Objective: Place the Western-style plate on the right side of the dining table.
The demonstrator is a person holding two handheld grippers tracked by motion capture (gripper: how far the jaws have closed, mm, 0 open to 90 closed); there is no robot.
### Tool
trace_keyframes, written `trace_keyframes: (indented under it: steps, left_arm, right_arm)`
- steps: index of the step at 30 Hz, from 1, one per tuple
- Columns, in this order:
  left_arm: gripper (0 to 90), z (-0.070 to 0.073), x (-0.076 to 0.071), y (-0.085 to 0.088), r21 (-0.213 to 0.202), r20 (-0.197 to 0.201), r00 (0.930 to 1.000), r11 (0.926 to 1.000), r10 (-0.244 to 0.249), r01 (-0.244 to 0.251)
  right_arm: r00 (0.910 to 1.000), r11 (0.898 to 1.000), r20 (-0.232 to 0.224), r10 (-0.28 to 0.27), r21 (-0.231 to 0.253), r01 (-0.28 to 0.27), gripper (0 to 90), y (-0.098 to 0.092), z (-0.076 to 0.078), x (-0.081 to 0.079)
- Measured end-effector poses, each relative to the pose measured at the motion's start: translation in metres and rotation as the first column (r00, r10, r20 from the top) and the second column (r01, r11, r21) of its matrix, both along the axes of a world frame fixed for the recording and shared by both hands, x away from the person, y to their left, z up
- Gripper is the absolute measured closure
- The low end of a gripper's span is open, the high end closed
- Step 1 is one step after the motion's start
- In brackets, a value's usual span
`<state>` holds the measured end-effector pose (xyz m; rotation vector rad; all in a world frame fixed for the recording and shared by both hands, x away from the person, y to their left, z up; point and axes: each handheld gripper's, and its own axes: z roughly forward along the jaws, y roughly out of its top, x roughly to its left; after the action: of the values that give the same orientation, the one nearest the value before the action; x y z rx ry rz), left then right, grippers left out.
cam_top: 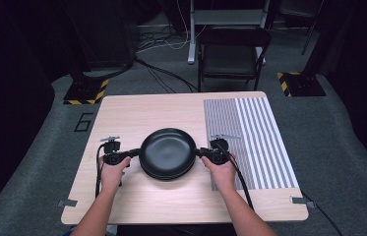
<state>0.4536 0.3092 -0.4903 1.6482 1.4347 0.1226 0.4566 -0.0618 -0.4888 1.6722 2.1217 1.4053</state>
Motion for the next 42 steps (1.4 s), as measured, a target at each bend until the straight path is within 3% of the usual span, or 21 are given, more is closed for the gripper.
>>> trace_keyframes:
  steps: [11, 16, 22, 24, 28, 37, 40, 42]
  left_arm:
    - [80.8, -0.002, -0.003, -0.003, -0.004, -0.007, 0.9997, 0.9997, 0.025, -0.025]
    - [81.2, -0.002, -0.006, -0.004, -0.006, -0.006, 0.9993, 0.9993, 0.038, -0.038]
    - [81.4, -0.002, -0.005, -0.007, -0.002, -0.012, 0.9986, 0.9987, 0.051, -0.051]
    - [81.5, -0.002, -0.005, -0.009, 0.004, 0.004, 0.9980, 0.9980, 0.063, -0.063]
    - [81.7, -0.003, -0.002, -0.013, 0.018, 0.012, 0.9974, 0.9973, 0.071, -0.071]
    - [81.4, -0.006, 0.008, -0.020, -0.040, -0.009, 0.9977, 0.9969, 0.067, -0.068]
    - [81.5, -0.005, 0.012, -0.024, -0.018, -0.006, 0.9977, 0.9975, 0.068, -0.068]
    - [81.6, -0.006, 0.014, -0.026, -0.033, -0.008, 0.9971, 0.9965, 0.076, -0.076]
  right_arm:
    - [0.9982, 0.997, -0.055, -0.023, 0.071, 0.027, 68.1, 0.006, -0.005, 0.001]
    - [0.9959, 0.997, -0.079, -0.044, 0.053, 0.048, 74.7, 0.008, -0.008, 0.000]
    - [0.9915, 0.994, -0.120, -0.048, 0.094, 0.060, 75.2, 0.007, -0.011, 0.002]
    - [0.9903, 0.992, -0.132, -0.044, 0.114, 0.059, 75.4, 0.005, -0.012, 0.003]
    - [0.9889, 0.991, -0.135, -0.062, 0.112, 0.077, 75.8, 0.004, -0.011, 0.003]
    - [0.9863, 0.983, -0.121, -0.111, 0.134, 0.127, 78.4, -0.004, -0.005, 0.012]
    - [0.9857, 0.981, -0.116, -0.122, 0.134, 0.138, 79.2, -0.006, -0.002, 0.017]
    - [0.9856, 0.983, -0.110, -0.129, 0.117, 0.141, 79.5, -0.006, 0.000, 0.021]
